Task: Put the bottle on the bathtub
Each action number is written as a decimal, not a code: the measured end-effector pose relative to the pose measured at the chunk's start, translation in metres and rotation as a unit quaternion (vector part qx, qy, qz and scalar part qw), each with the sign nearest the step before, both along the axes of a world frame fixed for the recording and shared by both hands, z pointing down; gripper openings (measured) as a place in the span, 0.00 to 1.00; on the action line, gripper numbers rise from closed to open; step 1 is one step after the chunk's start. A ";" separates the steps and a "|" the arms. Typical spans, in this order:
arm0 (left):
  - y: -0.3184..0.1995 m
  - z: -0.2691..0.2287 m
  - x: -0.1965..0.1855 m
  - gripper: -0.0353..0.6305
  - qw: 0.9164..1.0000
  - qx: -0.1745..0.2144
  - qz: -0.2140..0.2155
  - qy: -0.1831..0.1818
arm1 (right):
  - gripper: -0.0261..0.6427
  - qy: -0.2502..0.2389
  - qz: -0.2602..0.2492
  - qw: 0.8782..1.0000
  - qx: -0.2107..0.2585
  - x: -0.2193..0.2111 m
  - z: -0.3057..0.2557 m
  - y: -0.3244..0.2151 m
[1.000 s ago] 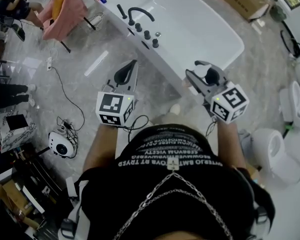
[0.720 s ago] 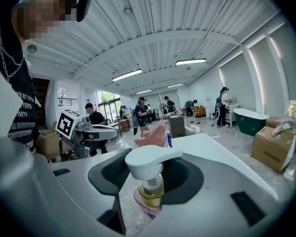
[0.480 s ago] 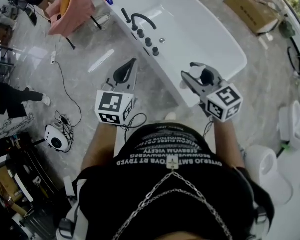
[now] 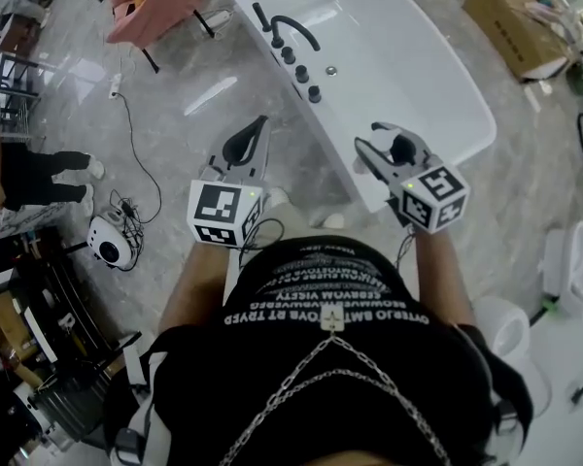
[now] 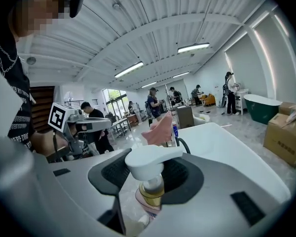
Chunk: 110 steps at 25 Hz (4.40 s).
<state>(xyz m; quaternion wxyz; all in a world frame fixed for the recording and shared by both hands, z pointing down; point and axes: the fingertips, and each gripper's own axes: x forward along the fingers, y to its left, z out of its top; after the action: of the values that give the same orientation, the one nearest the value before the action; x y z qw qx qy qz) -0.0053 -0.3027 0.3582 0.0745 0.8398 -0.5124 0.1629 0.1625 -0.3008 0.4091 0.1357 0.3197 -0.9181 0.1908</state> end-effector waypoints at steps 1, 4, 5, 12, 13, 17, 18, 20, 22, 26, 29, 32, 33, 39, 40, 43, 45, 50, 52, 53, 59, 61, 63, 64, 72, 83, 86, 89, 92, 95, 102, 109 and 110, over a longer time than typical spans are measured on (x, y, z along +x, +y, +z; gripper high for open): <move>-0.002 0.002 -0.006 0.06 1.000 -0.003 -0.004 -0.001 | 0.29 0.001 0.003 1.000 -0.007 -0.002 0.005 -0.004; -0.011 0.009 -0.023 0.06 1.000 -0.012 -0.006 -0.005 | 0.29 0.003 0.013 1.000 -0.022 -0.010 0.024 -0.015; -0.016 0.012 -0.028 0.06 1.000 -0.015 -0.005 -0.006 | 0.29 0.003 0.017 1.000 -0.027 -0.014 0.030 -0.020; -0.059 0.007 -0.033 0.06 0.999 -0.001 0.031 -0.009 | 0.29 0.009 0.044 0.998 -0.042 -0.028 0.056 -0.045; -0.065 0.005 -0.034 0.06 0.999 0.002 0.036 -0.009 | 0.29 0.010 0.047 0.998 -0.043 -0.029 0.058 -0.049; -0.087 0.008 -0.040 0.06 0.999 0.003 0.053 -0.005 | 0.29 0.010 0.062 0.997 -0.048 -0.033 0.070 -0.072; -0.090 0.012 -0.041 0.06 0.998 -0.001 0.059 -0.005 | 0.29 0.011 0.068 0.996 -0.050 -0.034 0.075 -0.078; -0.093 0.021 -0.043 0.06 0.997 -0.009 0.072 -0.007 | 0.29 0.015 0.081 0.995 -0.057 -0.036 0.085 -0.087; -0.097 0.029 -0.046 0.06 0.996 -0.016 0.083 -0.007 | 0.29 0.015 0.095 0.993 -0.066 -0.038 0.092 -0.095; -0.106 0.047 -0.052 0.06 0.995 -0.031 0.099 -0.007 | 0.29 0.016 0.110 0.991 -0.079 -0.042 0.112 -0.111; -0.109 0.059 -0.050 0.06 0.993 -0.040 0.112 0.002 | 0.29 0.026 0.107 0.990 -0.083 -0.046 0.128 -0.115; -0.110 0.069 -0.045 0.06 0.991 -0.048 0.125 0.006 | 0.29 0.034 0.109 0.989 -0.096 -0.046 0.146 -0.117; -0.110 0.072 -0.043 0.06 0.990 -0.049 0.129 0.008 | 0.29 0.034 0.111 0.988 -0.102 -0.047 0.151 -0.117; -0.110 0.093 -0.041 0.06 0.988 -0.065 0.136 0.021 | 0.30 0.028 0.121 0.983 -0.137 -0.053 0.190 -0.119; -0.108 0.098 -0.041 0.06 0.988 -0.068 0.140 0.020 | 0.30 0.027 0.124 0.982 -0.143 -0.053 0.198 -0.119; -0.102 0.109 -0.039 0.06 0.986 -0.077 0.147 0.018 | 0.30 0.026 0.126 0.979 -0.159 -0.056 0.217 -0.121; -0.098 0.112 -0.038 0.06 0.985 -0.085 0.146 0.021 | 0.30 0.028 0.126 0.978 -0.166 -0.058 0.225 -0.122; -0.088 0.127 -0.044 0.06 0.984 -0.104 0.144 0.014 | 0.30 0.022 0.125 0.976 -0.175 -0.065 0.248 -0.130; -0.087 0.134 -0.043 0.06 0.983 -0.111 0.145 0.007 | 0.30 0.018 0.125 0.976 -0.180 -0.066 0.258 -0.135; -0.087 0.136 -0.042 0.06 0.983 -0.113 0.146 0.007 | 0.30 0.016 0.126 0.975 -0.181 -0.066 0.262 -0.137; -0.092 0.139 -0.041 0.06 0.984 -0.111 0.143 0.007 | 0.30 0.021 0.123 0.974 -0.188 -0.066 0.285 -0.147; -0.092 0.141 -0.043 0.06 0.984 -0.112 0.142 0.006 | 0.30 0.018 0.124 0.973 -0.192 -0.069 0.290 -0.150; -0.088 0.144 -0.047 0.06 0.983 -0.116 0.141 0.005 | 0.30 0.018 0.123 0.973 -0.195 -0.073 0.296 -0.148; -0.086 0.145 -0.048 0.06 0.983 -0.119 0.141 0.005 | 0.30 0.018 0.123 0.973 -0.196 -0.074 0.299 -0.146; -0.082 0.149 -0.051 0.06 0.982 -0.124 0.139 0.004 | 0.29 -0.020 0.141 0.970 -0.198 -0.071 0.305 -0.147; -0.076 0.143 -0.041 0.06 0.983 -0.118 0.138 0.003 | 0.30 0.023 0.128 0.982 -0.138 -0.065 0.314 -0.148; -0.069 0.141 -0.038 0.06 0.984 -0.119 0.135 0.003 | 0.33 0.067 0.117 0.985 -0.106 -0.064 0.317 -0.146; -0.060 0.139 -0.036 0.06 0.984 -0.121 0.132 0.003 | 0.33 0.099 0.111 0.985 -0.084 -0.062 0.317 -0.141; -0.054 0.139 -0.036 0.06 0.985 -0.122 0.124 0.004 | 0.33 0.123 0.106 0.985 -0.060 -0.058 0.320 -0.140; -0.046 0.140 -0.035 0.06 0.985 -0.125 0.117 0.004 | 0.33 0.144 0.093 0.985 -0.026 -0.059 0.320 -0.139; -0.035 0.139 -0.033 0.06 0.987 -0.126 0.104 0.010 | 0.36 0.215 0.067 0.974 -0.012 -0.055 0.344 -0.127; -0.035 0.131 -0.031 0.06 0.989 -0.115 0.098 0.006 | 0.36 0.201 0.058 0.977 -0.036 -0.047 0.343 -0.110; -0.035 0.129 -0.029 0.06 0.989 -0.112 0.098 0.005 | 0.36 0.197 0.060 0.978 -0.040 -0.043 0.341 -0.107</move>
<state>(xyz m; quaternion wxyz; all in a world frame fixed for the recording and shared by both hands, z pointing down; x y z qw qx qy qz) -0.0340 -0.3379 0.4871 0.1541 0.8734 -0.4056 0.2212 0.1198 -0.4077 0.7505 0.3151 0.4001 -0.8440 0.1681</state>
